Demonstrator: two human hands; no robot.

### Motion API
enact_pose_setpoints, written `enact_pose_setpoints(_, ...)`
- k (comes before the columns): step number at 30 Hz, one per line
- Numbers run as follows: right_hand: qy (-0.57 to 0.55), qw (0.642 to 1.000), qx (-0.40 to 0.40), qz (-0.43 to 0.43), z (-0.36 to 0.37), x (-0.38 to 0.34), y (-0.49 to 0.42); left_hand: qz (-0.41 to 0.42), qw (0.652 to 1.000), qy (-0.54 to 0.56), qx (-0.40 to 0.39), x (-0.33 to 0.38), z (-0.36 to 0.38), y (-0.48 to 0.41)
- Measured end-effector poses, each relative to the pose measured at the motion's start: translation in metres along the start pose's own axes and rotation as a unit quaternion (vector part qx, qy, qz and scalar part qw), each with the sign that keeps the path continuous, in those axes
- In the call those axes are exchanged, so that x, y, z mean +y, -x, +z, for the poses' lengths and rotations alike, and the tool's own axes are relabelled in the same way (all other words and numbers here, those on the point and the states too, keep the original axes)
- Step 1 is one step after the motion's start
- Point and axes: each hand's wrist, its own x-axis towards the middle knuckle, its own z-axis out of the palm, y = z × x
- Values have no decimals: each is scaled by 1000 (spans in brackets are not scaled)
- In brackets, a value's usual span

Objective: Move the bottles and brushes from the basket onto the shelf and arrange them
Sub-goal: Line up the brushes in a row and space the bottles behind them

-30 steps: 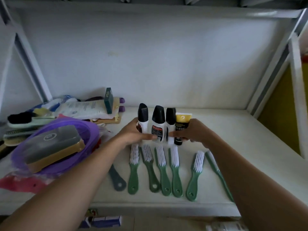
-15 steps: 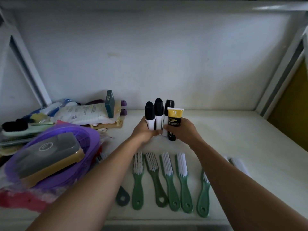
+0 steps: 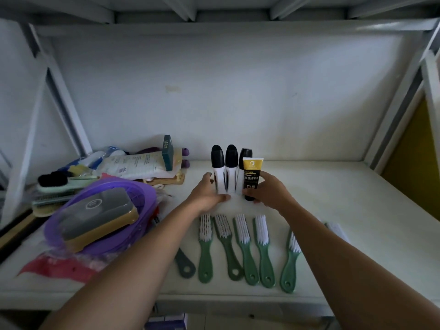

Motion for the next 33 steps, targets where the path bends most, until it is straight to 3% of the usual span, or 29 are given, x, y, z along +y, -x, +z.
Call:
enact_pose_setpoints(4, 41, 999, -13, 25, -8, 1, 7, -6, 999, -39, 31, 2, -14, 26)
enact_pose_setpoints(10, 168, 986, 5, -16, -25, -31, 61, 73, 985, -131, 88, 8, -26, 89)
enact_pose_setpoints(15, 345, 937, -48, -34, -7, -39, 134, 88, 939, -301, 139, -3, -28, 151)
enact_pose_setpoints(19, 385, 914, -105, -79, 26, -32, 187, 96, 907, -388, 132, -31, -18, 178)
enact_pose_setpoints(23, 432, 880, -129, -149, 55, -17, 204, 128, 925, -338, 117, -48, 6, 192)
enact_pose_setpoints(33, 437, 887, -78, -126, 21, 13, 191, 206, 937, -270, 84, -29, 60, 190)
